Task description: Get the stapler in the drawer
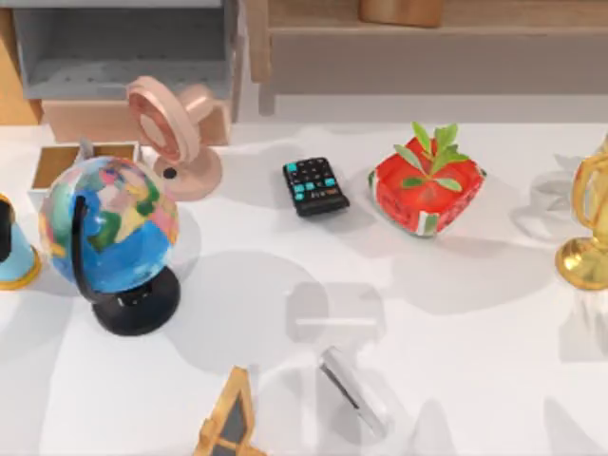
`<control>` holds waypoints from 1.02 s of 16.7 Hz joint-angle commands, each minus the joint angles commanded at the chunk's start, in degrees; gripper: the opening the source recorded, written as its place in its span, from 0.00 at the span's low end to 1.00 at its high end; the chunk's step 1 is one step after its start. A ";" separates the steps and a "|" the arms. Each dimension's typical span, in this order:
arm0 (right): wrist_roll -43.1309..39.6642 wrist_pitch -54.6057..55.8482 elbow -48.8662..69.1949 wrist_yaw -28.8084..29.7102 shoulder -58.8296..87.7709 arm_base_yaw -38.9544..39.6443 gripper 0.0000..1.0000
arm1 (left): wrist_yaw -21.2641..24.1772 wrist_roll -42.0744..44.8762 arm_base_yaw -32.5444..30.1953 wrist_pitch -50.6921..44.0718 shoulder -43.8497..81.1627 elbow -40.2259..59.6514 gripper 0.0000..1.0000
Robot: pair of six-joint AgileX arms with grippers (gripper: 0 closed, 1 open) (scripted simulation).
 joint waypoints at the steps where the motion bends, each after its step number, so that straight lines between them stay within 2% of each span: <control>1: 0.00 0.00 0.00 0.00 0.00 0.00 1.00 | 1.17 3.43 0.69 2.89 5.50 2.87 1.00; 11: 0.00 0.00 0.00 0.00 0.00 0.00 1.00 | 11.91 41.43 11.00 31.59 65.77 29.96 1.00; 17: 0.00 0.00 0.00 0.00 0.00 0.00 1.00 | 16.27 60.90 17.74 43.92 89.62 40.57 1.00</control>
